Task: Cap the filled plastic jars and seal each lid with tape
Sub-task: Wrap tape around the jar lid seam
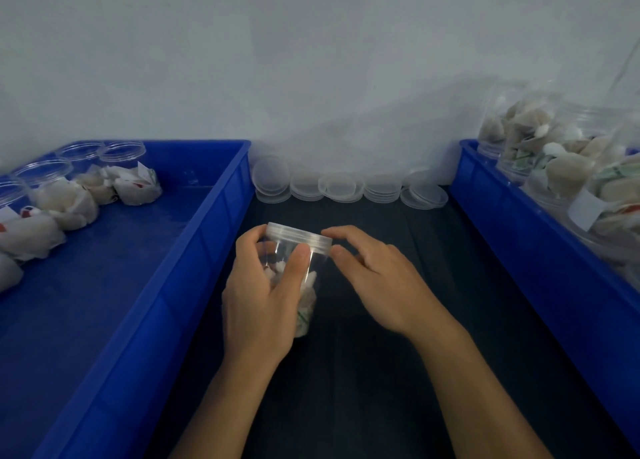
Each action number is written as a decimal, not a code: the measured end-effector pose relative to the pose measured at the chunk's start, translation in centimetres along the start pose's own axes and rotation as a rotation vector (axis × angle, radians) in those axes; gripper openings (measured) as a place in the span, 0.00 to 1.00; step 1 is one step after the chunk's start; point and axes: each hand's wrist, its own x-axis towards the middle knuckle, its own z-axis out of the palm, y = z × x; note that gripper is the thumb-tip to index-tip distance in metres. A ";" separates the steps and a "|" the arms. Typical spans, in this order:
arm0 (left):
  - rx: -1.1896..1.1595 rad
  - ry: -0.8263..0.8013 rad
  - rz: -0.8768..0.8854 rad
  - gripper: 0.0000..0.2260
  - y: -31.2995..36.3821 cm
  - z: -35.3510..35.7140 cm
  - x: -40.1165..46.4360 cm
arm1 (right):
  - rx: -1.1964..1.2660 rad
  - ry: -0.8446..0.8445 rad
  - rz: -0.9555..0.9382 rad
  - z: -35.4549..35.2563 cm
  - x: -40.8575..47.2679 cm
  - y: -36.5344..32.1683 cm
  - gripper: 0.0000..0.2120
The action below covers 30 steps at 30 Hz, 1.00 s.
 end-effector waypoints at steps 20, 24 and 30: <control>0.503 0.072 0.109 0.33 0.6 -0.1 0.0 | -0.119 0.089 -0.031 0.4 -0.5 -1.8 0.15; 0.420 -0.016 0.051 0.35 0.5 -0.1 0.1 | -0.167 0.101 -0.063 0.8 -0.7 -2.6 0.20; 0.287 -0.006 0.008 0.28 0.2 -0.5 0.5 | -0.046 0.025 -0.054 0.5 -0.6 -1.8 0.17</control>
